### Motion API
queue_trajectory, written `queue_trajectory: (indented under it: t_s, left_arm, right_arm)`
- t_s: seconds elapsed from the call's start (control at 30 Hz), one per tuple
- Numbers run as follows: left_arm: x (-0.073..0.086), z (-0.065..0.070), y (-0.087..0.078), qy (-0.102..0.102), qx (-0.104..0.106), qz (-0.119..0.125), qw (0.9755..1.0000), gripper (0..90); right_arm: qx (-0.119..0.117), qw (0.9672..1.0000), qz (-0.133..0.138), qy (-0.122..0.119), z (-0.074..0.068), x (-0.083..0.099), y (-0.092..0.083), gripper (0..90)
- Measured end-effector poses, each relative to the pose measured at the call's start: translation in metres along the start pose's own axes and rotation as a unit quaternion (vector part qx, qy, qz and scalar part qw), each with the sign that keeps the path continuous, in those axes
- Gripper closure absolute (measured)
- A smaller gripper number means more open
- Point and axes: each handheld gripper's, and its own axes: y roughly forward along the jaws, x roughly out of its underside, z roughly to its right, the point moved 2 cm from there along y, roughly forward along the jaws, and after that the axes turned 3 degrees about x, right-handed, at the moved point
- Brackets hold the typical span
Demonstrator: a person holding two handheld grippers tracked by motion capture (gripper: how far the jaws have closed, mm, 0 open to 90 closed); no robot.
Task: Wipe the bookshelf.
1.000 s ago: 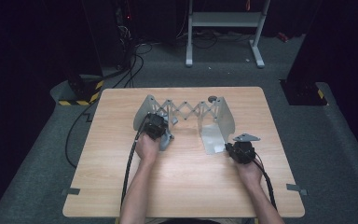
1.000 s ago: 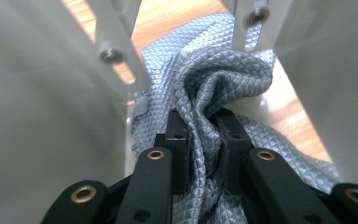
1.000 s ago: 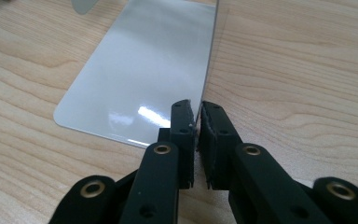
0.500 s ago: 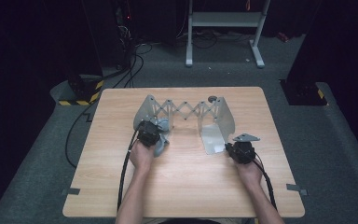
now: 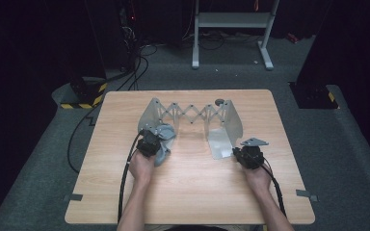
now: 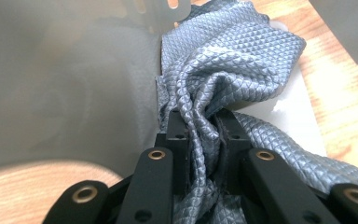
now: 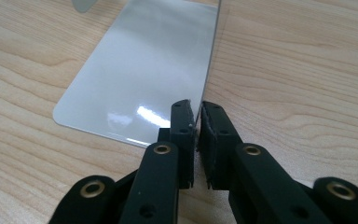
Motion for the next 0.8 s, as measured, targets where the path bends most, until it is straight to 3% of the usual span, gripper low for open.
queue_trajectory:
  t_s: [0.23,0.43,0.8]
  left_arm:
    - [0.01,0.001,-0.009,0.0,-0.005,0.01,0.9999,78.9]
    - [0.021,-0.004,-0.017,-0.025,0.004,0.032,0.9992,79.7]
    - [0.02,-0.01,-0.043,-0.027,-0.011,0.068,0.9973,80.5]
  right_arm:
    - [0.001,1.0,0.0,-0.001,0.0,0.0,0.0,84.2]
    - [0.0,1.0,0.0,0.0,0.0,0.0,0.0,84.2]
    - [-0.002,1.0,0.0,0.0,0.001,0.0,0.0,84.3]
